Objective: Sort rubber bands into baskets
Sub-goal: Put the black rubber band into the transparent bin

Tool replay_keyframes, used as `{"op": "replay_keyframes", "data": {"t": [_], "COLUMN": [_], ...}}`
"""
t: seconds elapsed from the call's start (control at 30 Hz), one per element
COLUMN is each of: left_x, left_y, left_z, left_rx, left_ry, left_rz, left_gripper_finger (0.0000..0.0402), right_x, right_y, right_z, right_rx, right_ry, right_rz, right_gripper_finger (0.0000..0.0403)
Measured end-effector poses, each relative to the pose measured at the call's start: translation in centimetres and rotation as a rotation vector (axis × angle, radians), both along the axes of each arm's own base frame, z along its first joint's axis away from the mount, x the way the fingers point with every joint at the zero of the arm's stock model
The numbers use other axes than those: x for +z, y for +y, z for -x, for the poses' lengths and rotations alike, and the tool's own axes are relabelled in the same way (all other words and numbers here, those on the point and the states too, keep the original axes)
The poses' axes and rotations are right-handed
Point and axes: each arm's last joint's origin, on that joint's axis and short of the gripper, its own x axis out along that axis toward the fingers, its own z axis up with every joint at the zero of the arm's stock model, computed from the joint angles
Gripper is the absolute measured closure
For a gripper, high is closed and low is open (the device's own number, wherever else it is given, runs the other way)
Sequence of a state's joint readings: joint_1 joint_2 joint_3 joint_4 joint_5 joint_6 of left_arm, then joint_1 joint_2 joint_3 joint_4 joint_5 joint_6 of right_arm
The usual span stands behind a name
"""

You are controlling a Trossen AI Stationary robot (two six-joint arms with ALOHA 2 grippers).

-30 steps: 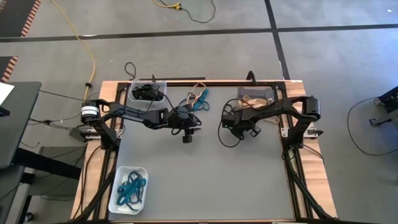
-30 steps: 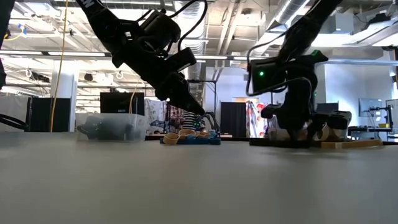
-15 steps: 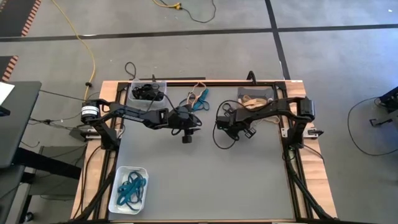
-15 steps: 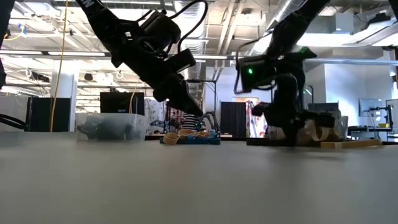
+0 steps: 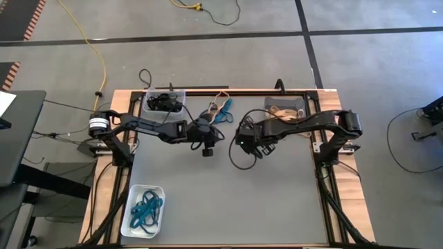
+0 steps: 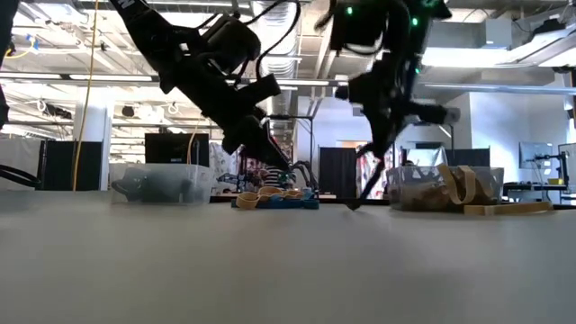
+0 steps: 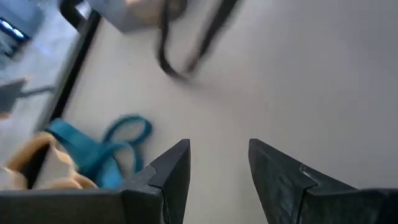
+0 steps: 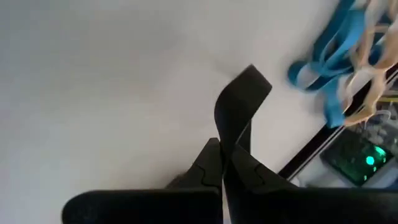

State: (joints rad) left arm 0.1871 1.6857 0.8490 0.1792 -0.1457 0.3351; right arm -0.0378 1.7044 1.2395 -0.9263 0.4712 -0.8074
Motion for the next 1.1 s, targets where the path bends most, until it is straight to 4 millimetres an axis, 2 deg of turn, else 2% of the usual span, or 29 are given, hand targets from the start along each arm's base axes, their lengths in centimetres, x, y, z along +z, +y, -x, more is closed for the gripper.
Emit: {"op": "replay_keyframes", "data": {"t": [0.3,0.5,0.7,1.1], "left_x": [1.4,2.0,2.0,2.0], "left_y": [-0.1,-0.4,-0.8,-1.2], "left_z": [-0.7,-1.1,-1.1,-1.1], "left_rx": [-0.074,-0.16,-0.242,-0.331], "left_ry": [-0.145,-0.237,-0.249,-0.26], "left_rz": [0.003,0.108,0.214,0.332], "left_gripper_finger": [0.0242,0.0197,0.0158,0.0154], "right_x": [3.0,3.9,4.2,4.3], "right_y": [1.0,1.3,1.3,1.3], "right_z": [-1.9,-2.7,-3.0,-3.2], "right_rx": [0.064,0.107,0.115,0.102], "right_ry": [-0.18,-0.251,-0.278,-0.312], "right_rz": [-0.095,-0.087,-0.085,-0.085], "right_gripper_finger": [0.0379,0.0379,0.0379,0.0379]}}
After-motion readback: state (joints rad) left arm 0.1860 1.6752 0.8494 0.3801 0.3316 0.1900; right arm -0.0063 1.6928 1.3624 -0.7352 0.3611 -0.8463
